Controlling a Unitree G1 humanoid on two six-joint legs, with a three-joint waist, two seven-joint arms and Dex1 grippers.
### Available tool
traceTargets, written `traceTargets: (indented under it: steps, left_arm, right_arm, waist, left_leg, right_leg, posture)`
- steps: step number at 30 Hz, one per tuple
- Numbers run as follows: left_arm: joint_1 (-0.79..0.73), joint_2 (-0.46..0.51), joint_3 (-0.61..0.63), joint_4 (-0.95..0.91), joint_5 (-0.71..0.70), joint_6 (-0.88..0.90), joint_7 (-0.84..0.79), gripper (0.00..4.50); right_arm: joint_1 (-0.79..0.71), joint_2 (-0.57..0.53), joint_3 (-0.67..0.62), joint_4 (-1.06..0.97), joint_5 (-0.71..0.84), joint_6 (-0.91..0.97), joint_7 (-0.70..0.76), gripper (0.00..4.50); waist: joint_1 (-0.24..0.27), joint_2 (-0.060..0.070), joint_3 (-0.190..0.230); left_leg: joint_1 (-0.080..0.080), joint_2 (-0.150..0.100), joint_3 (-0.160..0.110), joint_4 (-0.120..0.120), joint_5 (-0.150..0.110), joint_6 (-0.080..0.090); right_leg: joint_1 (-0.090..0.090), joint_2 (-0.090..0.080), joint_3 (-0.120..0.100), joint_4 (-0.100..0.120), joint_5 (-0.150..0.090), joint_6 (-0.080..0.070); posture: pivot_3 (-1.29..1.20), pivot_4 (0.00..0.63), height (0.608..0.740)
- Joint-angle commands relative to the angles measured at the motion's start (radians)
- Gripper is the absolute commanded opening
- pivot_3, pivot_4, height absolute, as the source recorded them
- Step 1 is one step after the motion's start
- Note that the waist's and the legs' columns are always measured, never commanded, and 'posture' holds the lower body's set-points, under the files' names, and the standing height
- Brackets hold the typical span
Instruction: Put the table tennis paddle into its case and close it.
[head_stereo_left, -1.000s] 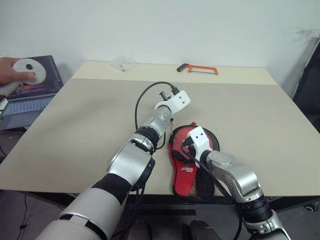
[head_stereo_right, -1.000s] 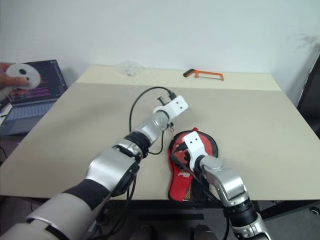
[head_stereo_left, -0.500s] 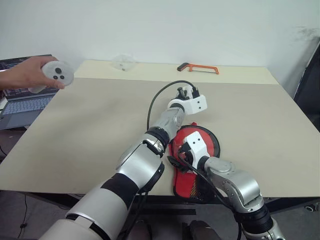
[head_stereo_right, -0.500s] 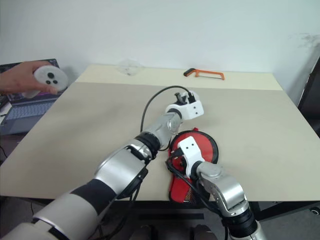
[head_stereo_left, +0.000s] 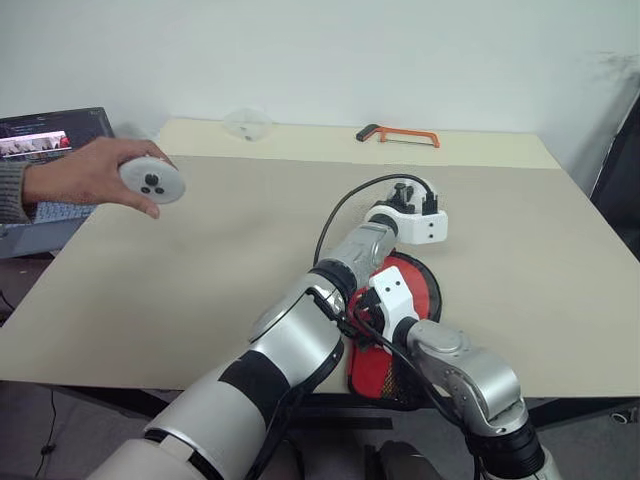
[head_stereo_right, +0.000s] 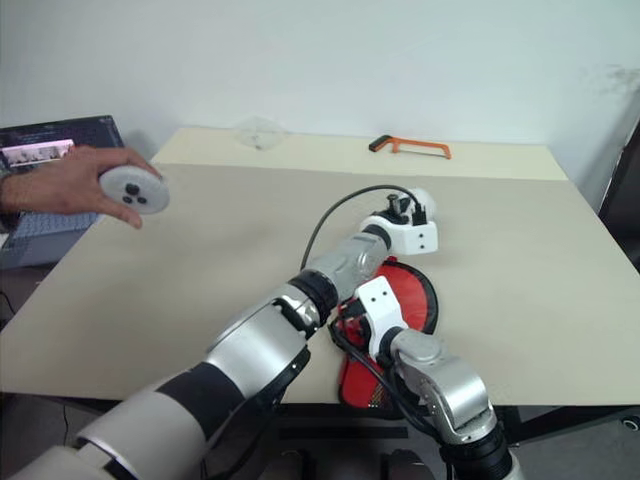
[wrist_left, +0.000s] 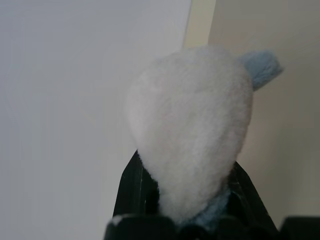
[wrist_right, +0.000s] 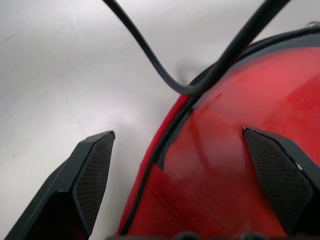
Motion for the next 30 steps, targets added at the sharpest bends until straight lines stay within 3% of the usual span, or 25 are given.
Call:
traceTargets:
  steps: [1,18,26,30]
  left_arm:
    - [-0.061,-0.049,-0.059,-0.032,0.055,-0.082,0.074,0.54]
    - [-0.01,-0.124,-0.36,-0.035,0.303,-0.322,0.276,0.54]
    - [0.033,-0.12,-0.237,-0.023,0.18,-0.257,0.08,0.54]
    - [0.035,-0.109,-0.161,-0.028,0.112,-0.249,0.014,1.96]
  right_arm:
    - [0.052,0.007,0.032,0.061,0.016,0.091,-0.004,4.5]
    - [0.039,0.019,0.028,0.099,0.013,0.066,-0.003,4.5]
    - [0.03,0.013,0.03,0.11,0.011,0.06,0.009,4.5]
    - [0.027,0.013,0.032,0.114,0.008,0.06,0.014,4.5]
  waist:
    - [0.002,0.0,0.0]
    - [0.021,0.001,-0.022]
    - [0.02,0.002,-0.033]
    - [0.02,0.003,-0.033]
  left_leg:
    - [0.0,0.0,0.0,0.0,0.0,0.0]
    - [0.0,-0.001,0.0,0.0,-0.001,-0.001]
    - [0.003,-0.001,0.001,0.0,-0.001,-0.001]
    - [0.004,-0.001,0.001,0.0,-0.001,-0.001]
  right_leg:
    - [0.0,0.0,0.0,0.0,0.0,0.0]
    - [0.001,-0.001,0.0,-0.001,0.0,0.0]
    - [0.002,-0.002,0.0,-0.001,-0.001,-0.001]
    - [0.003,-0.002,0.0,-0.001,-0.001,-0.001]
  posture:
    - [0.0,0.15,0.74]
    - [0.0,0.15,0.74]
    - [0.0,0.15,0.74]
    - [0.0,0.15,0.74]
